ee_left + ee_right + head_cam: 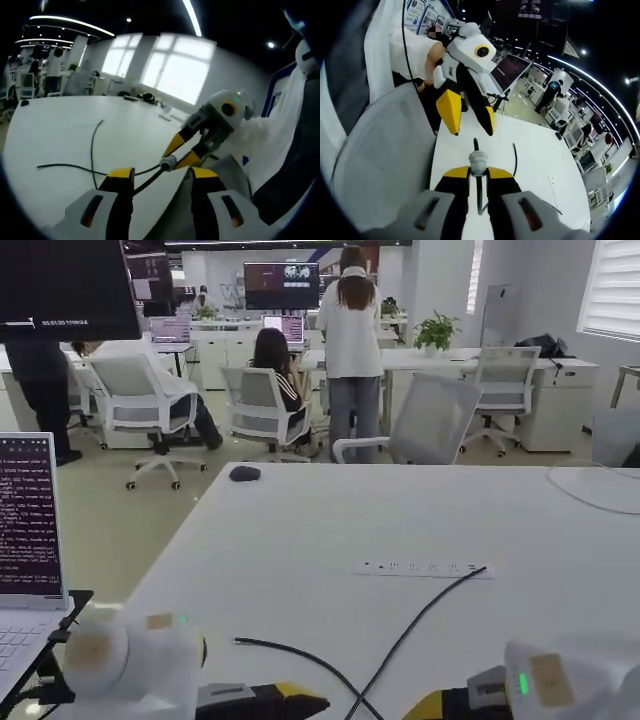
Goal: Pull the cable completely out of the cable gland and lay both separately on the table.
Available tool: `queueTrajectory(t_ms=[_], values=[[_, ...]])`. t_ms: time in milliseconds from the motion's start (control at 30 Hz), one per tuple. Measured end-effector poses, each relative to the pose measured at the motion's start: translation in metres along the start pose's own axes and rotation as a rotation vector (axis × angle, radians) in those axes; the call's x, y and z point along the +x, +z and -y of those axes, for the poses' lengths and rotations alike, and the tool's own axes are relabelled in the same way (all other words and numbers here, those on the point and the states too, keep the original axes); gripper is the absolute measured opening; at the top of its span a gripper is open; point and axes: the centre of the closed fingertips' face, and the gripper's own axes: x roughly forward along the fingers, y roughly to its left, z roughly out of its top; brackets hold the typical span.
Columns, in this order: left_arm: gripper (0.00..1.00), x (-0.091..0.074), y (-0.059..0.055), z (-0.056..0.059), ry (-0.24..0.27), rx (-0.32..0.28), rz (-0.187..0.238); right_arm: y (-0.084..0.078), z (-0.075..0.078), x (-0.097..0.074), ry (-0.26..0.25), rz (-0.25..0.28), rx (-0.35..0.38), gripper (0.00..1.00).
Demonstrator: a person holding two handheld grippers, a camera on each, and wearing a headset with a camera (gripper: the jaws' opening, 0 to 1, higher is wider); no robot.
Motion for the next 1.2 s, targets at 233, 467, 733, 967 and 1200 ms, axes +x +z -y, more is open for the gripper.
queueTrajectory(t_ms=[233,467,733,967,1200], values=[[0.39,0.011,0.008,0.005,-0.093,-0.004,0.029,0.011,0.001,-0.005,-0.02,0.013,-0.055,0.1],[0.28,0.012,0.019,0.012,-0.154,-0.035,0.066,0.026,0.005,-0.016,-0.047,0.041,-0.093,0.1],[0.24,0.012,0.024,0.022,-0.229,0.004,0.074,0.035,0.007,-0.024,-0.061,0.084,-0.147,0.1],[0.18,0.009,0.027,0.037,-0.326,0.121,0.087,0.04,0.005,-0.03,-0.039,0.152,-0.192,0.1],[0.17,0.009,0.031,0.039,-0.34,0.143,0.07,0.044,0.005,-0.033,-0.041,0.196,-0.197,0.11]])
